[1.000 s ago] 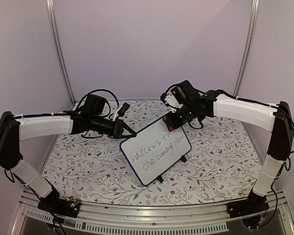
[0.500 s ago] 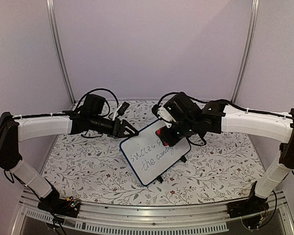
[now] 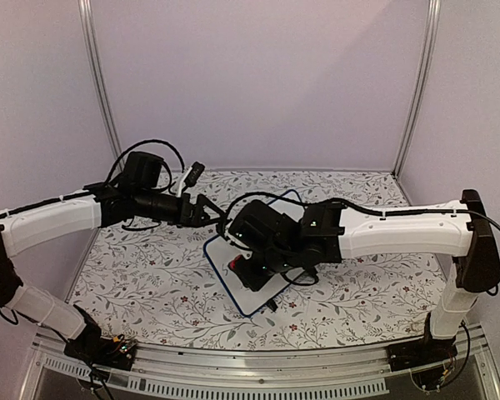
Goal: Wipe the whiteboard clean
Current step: Erase the whiteboard at the center of the board.
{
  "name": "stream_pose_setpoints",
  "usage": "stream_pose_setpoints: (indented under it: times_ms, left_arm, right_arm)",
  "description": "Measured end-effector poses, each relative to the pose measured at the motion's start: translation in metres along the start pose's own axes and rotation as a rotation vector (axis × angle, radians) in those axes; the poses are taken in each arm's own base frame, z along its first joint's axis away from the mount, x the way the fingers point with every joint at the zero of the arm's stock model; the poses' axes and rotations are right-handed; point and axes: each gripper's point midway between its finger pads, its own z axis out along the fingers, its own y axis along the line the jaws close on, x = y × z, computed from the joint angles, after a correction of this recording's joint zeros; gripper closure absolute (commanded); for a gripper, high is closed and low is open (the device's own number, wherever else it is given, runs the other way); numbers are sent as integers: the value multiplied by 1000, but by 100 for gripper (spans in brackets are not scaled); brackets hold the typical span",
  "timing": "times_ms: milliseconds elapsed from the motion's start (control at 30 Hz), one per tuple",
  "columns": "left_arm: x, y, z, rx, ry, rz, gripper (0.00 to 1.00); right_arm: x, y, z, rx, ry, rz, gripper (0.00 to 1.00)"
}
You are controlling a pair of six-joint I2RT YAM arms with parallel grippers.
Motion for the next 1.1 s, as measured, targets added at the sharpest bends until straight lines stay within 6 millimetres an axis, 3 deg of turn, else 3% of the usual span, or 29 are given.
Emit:
stream_pose_setpoints:
  times_ms: [200, 433, 600, 833, 1100]
  left_arm:
    - [-2, -6, -22, -1, -49, 33, 23]
    - [29, 18, -16, 6, 12, -36, 38]
    - [32, 20, -11, 40, 30, -59, 45]
    - [31, 15, -10, 76, 29, -49, 49]
    - [35, 18, -5, 84, 51, -66, 54]
  right_arm:
    - [-9, 9, 8, -7, -6, 23, 80]
    - [-20, 13, 11, -14, -36, 43, 80]
    - [-25, 16, 13, -22, -57, 48, 80]
    - [-11, 14, 37, 9, -15, 45, 79]
    - [1, 7, 45, 46, -13, 58, 80]
